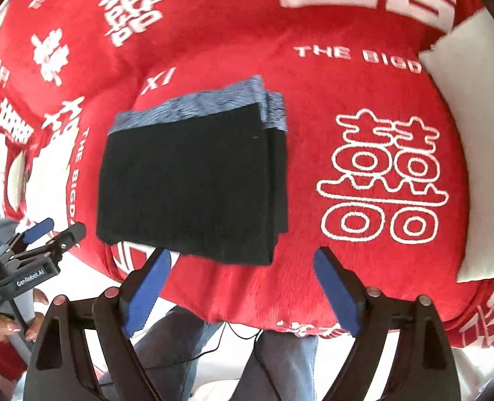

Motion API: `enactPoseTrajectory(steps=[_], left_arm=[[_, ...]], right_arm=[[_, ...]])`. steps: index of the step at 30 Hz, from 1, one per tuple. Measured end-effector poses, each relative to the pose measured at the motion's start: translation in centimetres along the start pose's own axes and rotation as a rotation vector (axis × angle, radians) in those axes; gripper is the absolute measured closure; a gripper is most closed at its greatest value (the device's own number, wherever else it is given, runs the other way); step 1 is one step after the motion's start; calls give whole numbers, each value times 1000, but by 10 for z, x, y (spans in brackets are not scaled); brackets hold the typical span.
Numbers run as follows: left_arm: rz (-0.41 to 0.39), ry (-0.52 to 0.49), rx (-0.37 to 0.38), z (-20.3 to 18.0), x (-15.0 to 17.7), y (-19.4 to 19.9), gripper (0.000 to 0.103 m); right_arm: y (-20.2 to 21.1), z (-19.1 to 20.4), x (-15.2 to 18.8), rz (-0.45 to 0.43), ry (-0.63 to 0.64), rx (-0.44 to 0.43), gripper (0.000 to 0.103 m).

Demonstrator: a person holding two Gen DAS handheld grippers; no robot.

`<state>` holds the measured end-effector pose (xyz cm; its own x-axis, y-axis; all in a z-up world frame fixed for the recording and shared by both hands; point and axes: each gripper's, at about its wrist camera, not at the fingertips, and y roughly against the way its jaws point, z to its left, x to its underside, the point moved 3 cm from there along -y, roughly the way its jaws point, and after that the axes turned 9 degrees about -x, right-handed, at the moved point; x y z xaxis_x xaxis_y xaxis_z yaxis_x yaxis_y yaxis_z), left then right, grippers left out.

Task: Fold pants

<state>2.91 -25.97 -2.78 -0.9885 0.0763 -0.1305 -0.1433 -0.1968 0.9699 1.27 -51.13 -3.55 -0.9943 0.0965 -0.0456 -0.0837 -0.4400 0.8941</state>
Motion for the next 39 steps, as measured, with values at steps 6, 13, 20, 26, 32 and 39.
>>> enactPoseTrajectory(steps=[6,13,20,26,32,39], left_arm=[[-61,-95,-50,-4,8,32,1],[-76,-122,-80,13,7,42,1],[-99,-165,-95,24,16,47,1],[-87,-153,-78,32,15,47,1],[-90,-143,-57,32,15,51,1],[-102,-161,-51,27,16,56,1]], right_arm=[[19,31,11,-69,-15,43,0],[20,63,20,-79,-71,128,0],[33,90,25,-125,-77,196,0],[34,96,28,-117,-77,217,0],[30,96,34,-89,-69,229,0],[36,96,34,-99,-75,234,0]])
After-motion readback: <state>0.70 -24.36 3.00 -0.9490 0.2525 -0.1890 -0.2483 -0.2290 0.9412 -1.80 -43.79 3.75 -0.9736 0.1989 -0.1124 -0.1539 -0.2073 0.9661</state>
